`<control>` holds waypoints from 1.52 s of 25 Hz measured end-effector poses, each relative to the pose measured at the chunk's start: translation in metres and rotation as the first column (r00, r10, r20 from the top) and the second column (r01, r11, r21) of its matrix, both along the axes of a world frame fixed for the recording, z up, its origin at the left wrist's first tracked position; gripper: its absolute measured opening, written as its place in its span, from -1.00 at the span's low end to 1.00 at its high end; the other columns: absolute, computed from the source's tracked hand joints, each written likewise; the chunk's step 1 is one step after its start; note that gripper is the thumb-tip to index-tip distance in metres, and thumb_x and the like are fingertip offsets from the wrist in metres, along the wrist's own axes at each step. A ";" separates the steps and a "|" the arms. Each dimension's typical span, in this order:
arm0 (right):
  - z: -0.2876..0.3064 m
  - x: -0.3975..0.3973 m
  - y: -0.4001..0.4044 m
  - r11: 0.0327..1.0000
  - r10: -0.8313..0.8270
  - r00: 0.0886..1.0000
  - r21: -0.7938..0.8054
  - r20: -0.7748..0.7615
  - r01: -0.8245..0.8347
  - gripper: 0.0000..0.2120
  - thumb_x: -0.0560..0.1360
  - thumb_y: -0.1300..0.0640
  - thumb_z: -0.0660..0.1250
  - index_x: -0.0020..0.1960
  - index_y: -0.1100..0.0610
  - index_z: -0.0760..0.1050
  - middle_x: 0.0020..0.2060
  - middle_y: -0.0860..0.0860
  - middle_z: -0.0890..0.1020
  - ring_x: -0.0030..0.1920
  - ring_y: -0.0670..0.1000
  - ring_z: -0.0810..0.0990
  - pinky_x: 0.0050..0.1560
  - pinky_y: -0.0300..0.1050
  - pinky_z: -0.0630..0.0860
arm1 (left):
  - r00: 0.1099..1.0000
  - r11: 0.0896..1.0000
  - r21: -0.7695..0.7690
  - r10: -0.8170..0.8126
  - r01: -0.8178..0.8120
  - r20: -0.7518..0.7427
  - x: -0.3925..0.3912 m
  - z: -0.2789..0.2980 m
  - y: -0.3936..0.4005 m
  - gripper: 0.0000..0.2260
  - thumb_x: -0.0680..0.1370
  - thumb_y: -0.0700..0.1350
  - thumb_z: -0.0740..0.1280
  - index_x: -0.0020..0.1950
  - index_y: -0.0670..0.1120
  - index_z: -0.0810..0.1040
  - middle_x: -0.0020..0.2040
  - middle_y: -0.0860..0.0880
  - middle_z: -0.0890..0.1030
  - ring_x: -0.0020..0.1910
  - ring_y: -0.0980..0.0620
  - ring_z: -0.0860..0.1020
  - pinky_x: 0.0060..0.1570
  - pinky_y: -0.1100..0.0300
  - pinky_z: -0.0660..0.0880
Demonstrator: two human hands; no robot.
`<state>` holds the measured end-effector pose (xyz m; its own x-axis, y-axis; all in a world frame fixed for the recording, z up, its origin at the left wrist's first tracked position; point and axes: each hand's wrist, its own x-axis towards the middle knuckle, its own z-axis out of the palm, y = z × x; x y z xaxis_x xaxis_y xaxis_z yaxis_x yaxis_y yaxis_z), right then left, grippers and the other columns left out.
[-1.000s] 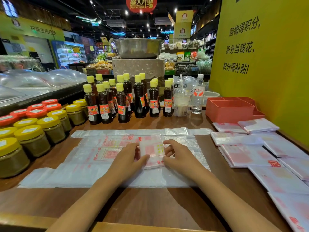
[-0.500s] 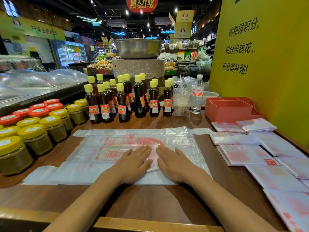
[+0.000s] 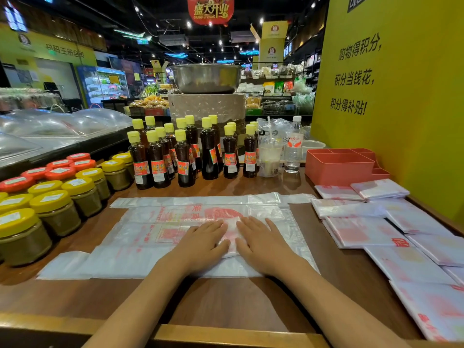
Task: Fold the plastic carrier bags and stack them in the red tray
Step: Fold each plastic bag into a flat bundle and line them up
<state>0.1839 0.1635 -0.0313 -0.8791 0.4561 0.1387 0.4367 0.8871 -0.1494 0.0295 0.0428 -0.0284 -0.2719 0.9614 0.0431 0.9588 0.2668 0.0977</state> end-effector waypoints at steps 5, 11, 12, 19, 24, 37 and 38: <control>0.020 0.006 0.007 0.974 -0.193 0.930 0.055 -0.311 0.221 -0.58 0.61 -0.23 0.17 0.32 0.00 0.47 0.05 0.00 0.64 0.12 0.07 0.56 0.15 0.00 0.41 | 0.990 0.986 0.084 0.143 -0.141 -0.017 0.008 -0.003 -0.002 -0.17 0.45 0.36 -0.31 0.62 0.01 0.15 0.59 -0.10 0.21 0.54 -0.12 0.15 0.48 -0.03 0.15; 0.027 0.020 0.007 0.930 -0.279 0.938 -0.302 -0.204 0.211 -0.67 0.53 -0.28 0.26 0.19 -0.12 0.50 -0.03 -0.12 0.60 -0.02 -0.05 0.56 -0.12 -0.09 0.40 | 0.990 0.970 0.196 0.142 -0.142 0.012 0.007 0.001 -0.005 -0.26 0.47 0.34 -0.22 0.46 0.07 0.40 0.20 -0.02 0.44 0.19 0.01 0.31 0.21 0.08 0.35; 0.026 0.020 0.009 0.922 -0.289 0.928 -0.331 -0.235 0.203 -0.66 0.52 -0.26 0.29 0.21 -0.13 0.48 -0.04 -0.13 0.59 -0.02 -0.05 0.56 -0.12 -0.09 0.41 | 0.991 0.969 0.205 0.129 -0.135 0.039 0.008 0.002 -0.005 -0.33 0.51 0.33 -0.16 0.42 0.07 0.43 0.15 0.00 0.43 0.15 0.03 0.32 0.18 0.09 0.37; 0.012 0.013 0.031 0.686 -0.485 0.727 -0.727 -0.486 -0.029 -0.64 0.44 0.16 0.34 0.16 -0.18 0.51 0.17 -0.11 0.54 0.16 0.07 0.60 0.19 0.13 0.58 | 0.989 0.981 0.152 -0.135 0.124 0.066 0.019 0.004 -0.008 -0.51 0.67 0.17 0.06 0.60 0.13 0.20 0.54 0.09 0.27 0.48 0.09 0.22 0.44 0.16 0.15; 0.020 0.030 0.034 0.593 -0.628 0.576 -0.801 -0.523 -0.080 -0.59 0.48 0.34 0.24 0.17 -0.07 0.53 0.13 -0.07 0.58 -0.03 0.02 0.65 -0.18 -0.07 0.61 | 0.983 0.981 0.066 -0.182 0.181 0.018 0.022 0.007 -0.002 -0.50 0.68 0.20 -0.02 0.62 0.21 -0.02 0.63 0.18 -0.04 0.60 0.15 -0.08 0.53 0.14 -0.12; 0.066 0.218 0.161 0.545 -0.835 0.201 -0.820 -0.512 0.177 -0.66 0.53 0.44 0.23 0.25 0.27 0.55 -0.11 0.13 0.60 -0.29 0.02 0.57 -0.23 -0.21 0.60 | 0.905 0.893 0.150 -0.422 0.424 -0.050 0.164 0.019 0.144 -0.51 0.71 0.14 -0.05 0.64 0.08 0.06 0.64 0.05 0.04 0.61 0.06 -0.02 0.52 0.11 -0.02; 0.065 0.232 0.174 0.518 -0.855 0.160 -0.835 -0.494 0.188 -0.65 0.52 0.45 0.23 0.27 0.30 0.54 -0.09 0.16 0.60 -0.29 0.02 0.56 -0.31 -0.27 0.58 | 0.904 0.891 0.154 -0.427 0.427 -0.038 0.169 0.016 0.151 -0.51 0.71 0.15 -0.07 0.63 0.08 0.07 0.64 0.04 0.04 0.61 0.06 -0.03 0.53 0.11 -0.04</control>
